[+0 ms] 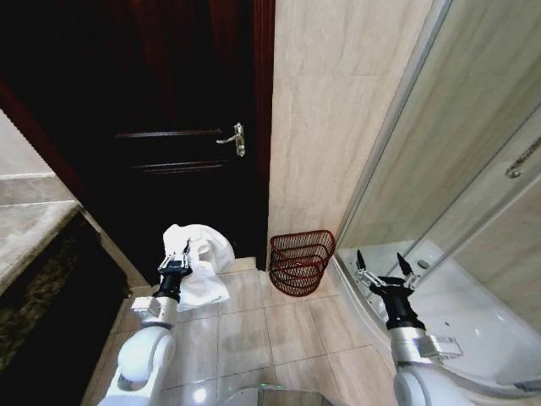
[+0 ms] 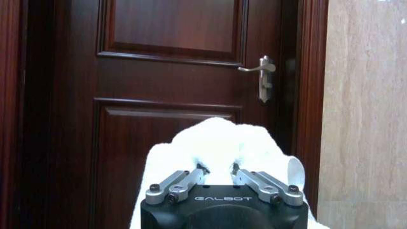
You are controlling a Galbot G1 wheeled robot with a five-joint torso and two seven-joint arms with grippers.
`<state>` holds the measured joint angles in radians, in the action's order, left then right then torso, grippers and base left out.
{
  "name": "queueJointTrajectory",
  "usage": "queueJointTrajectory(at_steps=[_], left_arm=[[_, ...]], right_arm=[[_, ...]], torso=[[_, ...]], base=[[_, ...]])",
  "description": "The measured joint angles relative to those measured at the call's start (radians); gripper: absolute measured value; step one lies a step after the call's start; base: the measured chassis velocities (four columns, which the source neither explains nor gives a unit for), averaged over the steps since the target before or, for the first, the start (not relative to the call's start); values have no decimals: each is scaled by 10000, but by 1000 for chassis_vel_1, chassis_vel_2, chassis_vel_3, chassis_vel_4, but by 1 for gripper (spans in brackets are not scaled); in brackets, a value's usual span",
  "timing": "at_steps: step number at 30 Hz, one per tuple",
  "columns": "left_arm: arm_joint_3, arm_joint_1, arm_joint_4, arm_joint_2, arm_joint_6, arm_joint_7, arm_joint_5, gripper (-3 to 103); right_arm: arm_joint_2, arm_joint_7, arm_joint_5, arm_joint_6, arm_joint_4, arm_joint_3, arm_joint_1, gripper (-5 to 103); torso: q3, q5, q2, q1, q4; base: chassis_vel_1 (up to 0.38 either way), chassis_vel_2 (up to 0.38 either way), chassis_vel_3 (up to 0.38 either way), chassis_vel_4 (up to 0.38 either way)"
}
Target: Discard the used towel into the hamper.
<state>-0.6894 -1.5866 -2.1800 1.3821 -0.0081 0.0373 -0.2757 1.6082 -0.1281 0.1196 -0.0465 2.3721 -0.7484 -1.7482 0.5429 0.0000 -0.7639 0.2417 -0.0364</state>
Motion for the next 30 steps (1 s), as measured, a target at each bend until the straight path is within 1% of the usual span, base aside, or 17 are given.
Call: queueJointTrajectory(at_steps=[12,22,26,30], left_arm=[[-16,-56,135,1,-199,-23,10,11],[-25,-67,164,5,-250,-21,-9,11],[-28,-35,197,0,-256,-19,-10,11],[-30,-35,216,0,-269,-18,-10,11]], right_arm=[[0,-80,-103,-132,-21,38,-98,100],[0,-91,-167,-166,-22,59,-93,100],[0,-91,-167,-185,-22,52,-98,100],[0,-94,-174,-205,-33,51,-106,100]], torso=[[-302,0,525,-225,0],[-524,0,917,-394,0],[-655,0,1131,-478,0],[-718,0,1242,-524,0]], base=[[0,0,0,0],[0,0,0,0],[0,0,0,0],[0,0,0,0]])
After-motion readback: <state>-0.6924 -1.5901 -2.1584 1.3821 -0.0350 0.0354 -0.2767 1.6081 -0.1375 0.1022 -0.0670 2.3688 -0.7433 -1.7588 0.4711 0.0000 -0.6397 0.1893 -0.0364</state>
